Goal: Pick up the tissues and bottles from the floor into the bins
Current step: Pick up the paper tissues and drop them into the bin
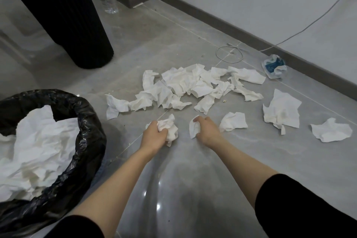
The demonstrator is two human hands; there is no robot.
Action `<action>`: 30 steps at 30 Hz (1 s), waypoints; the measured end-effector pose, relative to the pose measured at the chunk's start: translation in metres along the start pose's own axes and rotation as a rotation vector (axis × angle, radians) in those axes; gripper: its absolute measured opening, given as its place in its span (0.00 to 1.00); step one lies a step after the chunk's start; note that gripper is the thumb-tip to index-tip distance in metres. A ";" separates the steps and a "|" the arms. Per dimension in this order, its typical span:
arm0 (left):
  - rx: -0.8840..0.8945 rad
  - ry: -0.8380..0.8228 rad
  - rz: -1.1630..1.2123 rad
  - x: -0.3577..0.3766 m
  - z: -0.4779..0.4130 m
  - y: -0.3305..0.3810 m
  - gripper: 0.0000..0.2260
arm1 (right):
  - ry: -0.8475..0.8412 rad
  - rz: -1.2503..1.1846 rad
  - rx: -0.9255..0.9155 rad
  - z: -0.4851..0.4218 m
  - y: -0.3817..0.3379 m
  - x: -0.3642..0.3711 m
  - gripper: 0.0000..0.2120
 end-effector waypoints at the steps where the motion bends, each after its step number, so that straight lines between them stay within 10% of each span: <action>1: -0.005 -0.007 0.010 0.002 0.000 0.001 0.09 | 0.026 -0.012 0.007 0.000 0.000 0.002 0.20; 9: 0.070 -0.050 0.070 -0.007 0.009 0.022 0.20 | 0.266 -0.671 0.145 0.005 -0.006 -0.029 0.06; 15: 0.249 0.053 -0.036 -0.041 0.033 0.055 0.15 | 0.116 -1.338 0.074 0.025 -0.065 -0.064 0.09; 30: 0.130 0.501 -0.092 -0.236 0.108 0.072 0.16 | -0.224 -1.548 -0.145 0.133 -0.264 -0.099 0.08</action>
Point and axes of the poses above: each hand's wrist, its own z-axis away from the middle knuckle, its own x-axis out of the palm, y = z × x, the point moved 7 cm from there along -z, towards the middle knuckle, and after that the axes turned 3 degrees about -x, right-handed, at the moved point
